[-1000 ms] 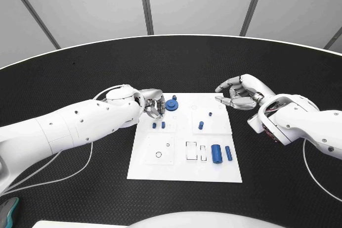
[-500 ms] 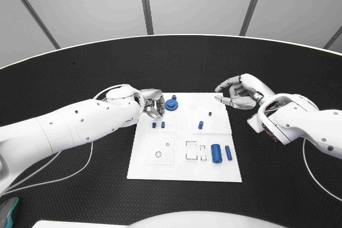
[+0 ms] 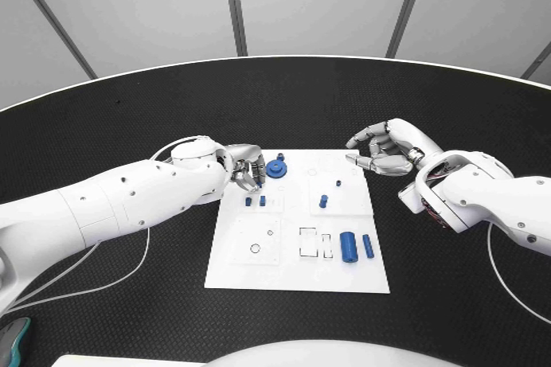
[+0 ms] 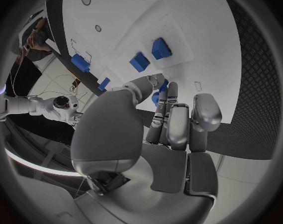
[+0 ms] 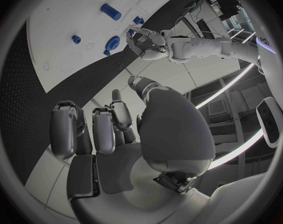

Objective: Assemble the parts on the task board

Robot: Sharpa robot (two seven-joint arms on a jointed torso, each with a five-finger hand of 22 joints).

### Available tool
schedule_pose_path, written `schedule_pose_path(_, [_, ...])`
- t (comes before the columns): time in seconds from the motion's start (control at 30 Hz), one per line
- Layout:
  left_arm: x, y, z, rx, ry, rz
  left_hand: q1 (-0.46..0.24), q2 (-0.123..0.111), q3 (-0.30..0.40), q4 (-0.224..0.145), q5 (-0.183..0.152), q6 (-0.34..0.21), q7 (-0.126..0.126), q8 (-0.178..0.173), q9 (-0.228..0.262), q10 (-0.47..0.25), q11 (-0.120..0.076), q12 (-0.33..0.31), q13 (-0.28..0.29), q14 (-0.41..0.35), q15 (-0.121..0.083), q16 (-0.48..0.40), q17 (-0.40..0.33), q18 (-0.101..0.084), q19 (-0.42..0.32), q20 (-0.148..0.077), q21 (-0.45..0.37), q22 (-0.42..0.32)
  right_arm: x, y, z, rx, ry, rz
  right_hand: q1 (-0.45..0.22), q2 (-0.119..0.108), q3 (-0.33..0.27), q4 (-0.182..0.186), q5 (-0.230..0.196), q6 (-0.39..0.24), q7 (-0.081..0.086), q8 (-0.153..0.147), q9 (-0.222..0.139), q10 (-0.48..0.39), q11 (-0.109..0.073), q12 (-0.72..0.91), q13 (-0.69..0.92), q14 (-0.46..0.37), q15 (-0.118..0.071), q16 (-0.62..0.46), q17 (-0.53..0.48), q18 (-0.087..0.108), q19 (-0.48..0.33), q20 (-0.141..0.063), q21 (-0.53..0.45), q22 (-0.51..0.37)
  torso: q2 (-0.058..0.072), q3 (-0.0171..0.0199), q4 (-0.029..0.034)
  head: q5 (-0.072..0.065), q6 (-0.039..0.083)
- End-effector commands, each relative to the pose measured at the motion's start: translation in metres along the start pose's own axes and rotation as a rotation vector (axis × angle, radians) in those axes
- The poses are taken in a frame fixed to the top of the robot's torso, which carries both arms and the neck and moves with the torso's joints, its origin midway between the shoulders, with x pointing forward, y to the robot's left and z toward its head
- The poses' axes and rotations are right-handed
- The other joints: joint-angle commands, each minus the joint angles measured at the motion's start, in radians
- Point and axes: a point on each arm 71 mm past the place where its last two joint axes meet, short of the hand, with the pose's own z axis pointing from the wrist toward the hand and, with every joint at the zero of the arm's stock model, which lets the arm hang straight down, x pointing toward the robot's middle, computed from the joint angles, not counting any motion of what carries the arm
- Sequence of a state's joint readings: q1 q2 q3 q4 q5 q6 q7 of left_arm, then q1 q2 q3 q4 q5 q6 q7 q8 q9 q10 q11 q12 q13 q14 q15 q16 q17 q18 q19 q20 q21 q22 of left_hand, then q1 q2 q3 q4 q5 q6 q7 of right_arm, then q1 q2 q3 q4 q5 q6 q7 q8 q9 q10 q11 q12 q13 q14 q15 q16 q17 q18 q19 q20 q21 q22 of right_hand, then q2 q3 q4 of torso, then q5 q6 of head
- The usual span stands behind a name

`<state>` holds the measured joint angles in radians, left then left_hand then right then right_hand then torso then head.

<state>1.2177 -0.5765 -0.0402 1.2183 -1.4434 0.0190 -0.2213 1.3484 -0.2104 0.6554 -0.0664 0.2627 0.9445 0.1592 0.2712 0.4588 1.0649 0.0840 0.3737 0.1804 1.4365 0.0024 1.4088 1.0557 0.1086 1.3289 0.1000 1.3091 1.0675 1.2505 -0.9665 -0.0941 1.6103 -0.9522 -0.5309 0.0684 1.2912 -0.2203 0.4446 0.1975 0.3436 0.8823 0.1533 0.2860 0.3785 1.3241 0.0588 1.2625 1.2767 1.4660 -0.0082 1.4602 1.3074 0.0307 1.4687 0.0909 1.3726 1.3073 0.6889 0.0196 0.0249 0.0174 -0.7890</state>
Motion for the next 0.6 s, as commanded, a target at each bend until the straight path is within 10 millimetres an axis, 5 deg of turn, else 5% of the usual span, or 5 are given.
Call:
schedule_pose_path(0.03, [0.0001, 0.0012, -0.0001, -0.005, 0.003, 0.000, -0.012, -0.007, -0.003, -0.001, 0.006, -0.017, 0.003, -0.016, -0.006, -0.005, 0.009, -0.019, -0.006, -0.003, 0.012, 0.002, -0.007, -0.001, -0.012, 0.003, -0.007, -0.006, 0.0000, -0.0001, 0.0000, 0.001, 0.001, 0.000, 0.008, -0.004, 0.005, -0.001, 0.007, 0.000, -0.004, 0.004, 0.001, 0.008, 0.002, 0.002, -0.001, 0.060, -0.008, -0.003, 0.085, 0.018, 0.023, -0.006, -0.004, 0.119, 0.001, -0.0004, 0.0004, 0.000, 0.000])
schedule_pose_path(0.4, [-0.0004, 0.0052, -0.0013, -0.020, -0.002, -0.001, -0.015, -0.020, -0.005, -0.004, 0.007, -0.038, 0.012, -0.039, -0.016, -0.014, 0.018, -0.049, -0.015, -0.009, 0.019, 0.002, -0.013, 0.002, -0.021, 0.009, -0.017, -0.022, -0.0004, -0.0009, 0.0001, 0.006, -0.001, -0.001, 0.008, -0.006, 0.005, -0.001, 0.007, -0.003, -0.004, 0.002, 0.000, -0.005, 0.002, -0.013, -0.015, 0.058, -0.008, -0.007, 0.080, 0.020, 0.021, -0.006, -0.011, 0.114, 0.001, -0.0008, 0.0007, 0.000, -0.001])
schedule_pose_path(0.6, [-0.0009, 0.0103, -0.0036, -0.035, -0.007, -0.002, -0.015, -0.024, -0.005, -0.006, 0.007, -0.049, 0.013, -0.049, -0.021, -0.018, 0.021, -0.060, -0.018, -0.008, 0.022, 0.005, -0.007, 0.002, -0.022, 0.012, -0.018, -0.024, -0.0019, -0.0038, 0.0003, 0.018, -0.003, -0.004, 0.012, -0.014, 0.023, 0.000, 0.007, -0.024, 0.000, 0.002, 0.001, -0.185, 0.004, -0.291, -0.263, 0.052, -0.008, -0.028, 0.057, 0.026, 0.011, -0.006, -0.046, 0.092, 0.000, -0.0014, 0.0007, 0.001, -0.001])
